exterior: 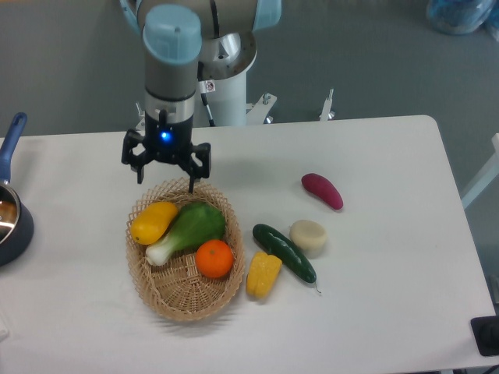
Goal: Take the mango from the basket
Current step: 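Lower the gripper onto the yellow mango at the basket rim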
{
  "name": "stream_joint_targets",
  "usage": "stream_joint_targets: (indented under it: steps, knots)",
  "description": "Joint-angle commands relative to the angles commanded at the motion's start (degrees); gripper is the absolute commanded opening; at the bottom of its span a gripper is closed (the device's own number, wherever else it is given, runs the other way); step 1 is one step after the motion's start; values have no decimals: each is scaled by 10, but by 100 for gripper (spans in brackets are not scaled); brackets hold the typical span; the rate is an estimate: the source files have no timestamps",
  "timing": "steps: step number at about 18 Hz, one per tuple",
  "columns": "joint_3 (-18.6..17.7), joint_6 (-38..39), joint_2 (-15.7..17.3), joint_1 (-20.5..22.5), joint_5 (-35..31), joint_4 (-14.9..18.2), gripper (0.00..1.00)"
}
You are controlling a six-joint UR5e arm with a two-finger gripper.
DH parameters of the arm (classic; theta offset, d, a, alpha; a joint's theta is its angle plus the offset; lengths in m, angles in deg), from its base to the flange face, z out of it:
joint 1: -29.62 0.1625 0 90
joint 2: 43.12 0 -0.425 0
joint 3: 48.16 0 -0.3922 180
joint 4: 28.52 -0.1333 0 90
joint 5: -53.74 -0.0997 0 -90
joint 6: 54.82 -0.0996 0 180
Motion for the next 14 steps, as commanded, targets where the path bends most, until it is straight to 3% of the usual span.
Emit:
stream_joint_targets:
  steps: [4, 7, 14]
  knots:
    - [5, -55, -28, -13, 1, -7, 100]
    - [5, -55, -52, -26, 0, -33, 100]
    - [9, -59, -94, -33, -1, -46, 100]
